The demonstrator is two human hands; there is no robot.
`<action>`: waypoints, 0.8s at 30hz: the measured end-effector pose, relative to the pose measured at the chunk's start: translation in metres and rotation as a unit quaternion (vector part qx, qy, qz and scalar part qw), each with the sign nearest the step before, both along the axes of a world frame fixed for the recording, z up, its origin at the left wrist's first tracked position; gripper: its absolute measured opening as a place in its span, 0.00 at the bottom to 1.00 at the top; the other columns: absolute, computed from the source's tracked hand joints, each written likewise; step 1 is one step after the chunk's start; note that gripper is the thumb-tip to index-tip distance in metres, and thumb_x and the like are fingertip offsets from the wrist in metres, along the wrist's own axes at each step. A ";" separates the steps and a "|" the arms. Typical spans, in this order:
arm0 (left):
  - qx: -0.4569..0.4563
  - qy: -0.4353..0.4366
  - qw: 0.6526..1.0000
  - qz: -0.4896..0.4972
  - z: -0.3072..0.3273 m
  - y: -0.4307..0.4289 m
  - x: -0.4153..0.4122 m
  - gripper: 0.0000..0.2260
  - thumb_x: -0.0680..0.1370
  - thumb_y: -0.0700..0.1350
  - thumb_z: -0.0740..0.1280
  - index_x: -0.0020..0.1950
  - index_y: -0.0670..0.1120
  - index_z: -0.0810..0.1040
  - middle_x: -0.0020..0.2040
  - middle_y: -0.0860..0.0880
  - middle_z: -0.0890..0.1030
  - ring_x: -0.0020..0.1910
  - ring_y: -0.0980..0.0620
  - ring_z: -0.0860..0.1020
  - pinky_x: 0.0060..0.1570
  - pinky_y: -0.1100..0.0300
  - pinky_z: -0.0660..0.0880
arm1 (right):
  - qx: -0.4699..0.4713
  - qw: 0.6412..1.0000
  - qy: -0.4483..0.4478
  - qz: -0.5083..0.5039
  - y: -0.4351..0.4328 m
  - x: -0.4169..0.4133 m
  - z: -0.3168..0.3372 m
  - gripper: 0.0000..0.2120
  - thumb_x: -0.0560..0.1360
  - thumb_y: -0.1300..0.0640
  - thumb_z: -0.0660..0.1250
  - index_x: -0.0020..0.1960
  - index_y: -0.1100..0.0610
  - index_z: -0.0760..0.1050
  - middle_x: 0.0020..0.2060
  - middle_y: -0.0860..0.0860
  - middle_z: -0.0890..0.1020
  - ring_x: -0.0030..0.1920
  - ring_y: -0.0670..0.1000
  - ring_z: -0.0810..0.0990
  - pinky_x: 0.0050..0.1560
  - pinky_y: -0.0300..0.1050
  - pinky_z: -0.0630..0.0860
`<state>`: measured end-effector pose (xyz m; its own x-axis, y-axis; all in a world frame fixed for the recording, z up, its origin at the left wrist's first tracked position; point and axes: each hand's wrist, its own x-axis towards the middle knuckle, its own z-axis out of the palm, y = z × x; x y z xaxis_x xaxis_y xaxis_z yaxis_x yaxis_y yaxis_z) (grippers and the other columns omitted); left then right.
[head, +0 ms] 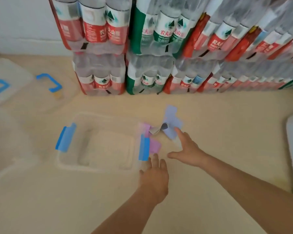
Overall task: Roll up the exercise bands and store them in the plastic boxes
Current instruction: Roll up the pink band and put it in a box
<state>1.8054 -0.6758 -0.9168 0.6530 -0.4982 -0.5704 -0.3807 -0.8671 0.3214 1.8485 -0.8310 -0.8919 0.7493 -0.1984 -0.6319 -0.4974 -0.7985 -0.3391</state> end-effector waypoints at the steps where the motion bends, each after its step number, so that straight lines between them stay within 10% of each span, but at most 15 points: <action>1: 0.003 -0.021 1.000 0.019 -0.011 0.001 0.008 0.34 0.77 0.40 0.61 0.76 0.40 0.44 0.78 0.40 0.42 0.77 0.40 0.48 0.70 0.47 0.60 | 0.006 0.999 0.011 -0.035 -0.011 0.006 -0.012 0.51 0.66 0.42 0.72 0.74 0.36 0.37 0.78 0.53 0.46 0.76 0.59 0.54 0.70 0.56 0.63; 7: -0.049 -0.006 0.981 0.189 -0.051 0.009 0.062 0.36 0.76 0.41 0.61 0.76 0.44 0.41 0.71 0.40 0.61 0.68 0.41 0.65 0.60 0.54 0.67 | 0.098 0.981 0.079 -0.148 -0.023 0.042 -0.054 0.51 0.65 0.36 0.70 0.70 0.29 0.33 0.76 0.47 0.36 0.76 0.58 0.55 0.60 0.61 0.70; 11: -0.063 -0.001 0.974 0.215 -0.058 -0.007 0.090 0.44 0.75 0.51 0.66 0.77 0.50 0.35 0.76 0.38 0.57 0.68 0.41 0.70 0.55 0.53 0.70 | -0.044 0.992 0.071 0.099 0.002 0.059 -0.093 0.39 0.72 0.39 0.61 0.75 0.36 0.41 0.77 0.56 0.37 0.76 0.58 0.34 0.72 0.67 0.38; 14: -0.019 -0.039 0.982 0.184 -0.064 -0.021 0.091 0.39 0.76 0.54 0.64 0.76 0.59 0.40 0.78 0.42 0.46 0.76 0.39 0.53 0.66 0.43 0.64 | -0.023 0.965 0.003 0.260 0.012 0.041 -0.104 0.32 0.72 0.51 0.56 0.76 0.46 0.53 0.78 0.55 0.50 0.77 0.59 0.44 0.72 0.64 0.42; 17: -0.031 -0.096 0.988 0.113 -0.075 -0.029 0.067 0.31 0.73 0.51 0.66 0.73 0.56 0.58 0.75 0.42 0.56 0.72 0.37 0.58 0.61 0.46 0.69 | 0.173 0.982 -0.061 0.051 0.013 0.013 -0.095 0.15 0.65 0.62 0.61 0.48 0.64 0.80 0.49 0.63 0.81 0.50 0.55 0.79 0.53 0.53 0.74; 19: -0.052 -0.114 0.988 0.086 -0.085 -0.029 0.054 0.30 0.62 0.50 0.76 0.63 0.49 0.73 0.63 0.41 0.73 0.58 0.37 0.75 0.45 0.49 0.78 | 0.290 0.941 -0.052 -0.169 0.007 0.001 -0.083 0.08 0.59 0.63 0.61 0.34 0.63 0.78 0.29 0.56 0.75 0.33 0.51 0.73 0.38 0.50 0.69; 21: -0.054 -0.129 0.988 0.056 -0.085 -0.028 0.049 0.28 0.56 0.48 0.79 0.54 0.47 0.77 0.52 0.44 0.80 0.46 0.41 0.80 0.35 0.53 0.79 | 0.382 0.884 0.004 -0.270 0.000 -0.008 -0.068 0.10 0.63 0.69 0.58 0.34 0.63 0.78 0.25 0.52 0.74 0.28 0.47 0.72 0.38 0.48 0.75; 24: -0.094 -0.046 0.991 0.079 -0.063 -0.030 0.050 0.17 0.70 0.46 0.68 0.58 0.48 0.73 0.54 0.45 0.79 0.51 0.42 0.78 0.46 0.53 0.74 | 0.397 0.882 0.002 -0.254 -0.003 -0.016 -0.041 0.15 0.71 0.72 0.57 0.42 0.58 0.79 0.40 0.56 0.81 0.38 0.50 0.79 0.38 0.49 0.82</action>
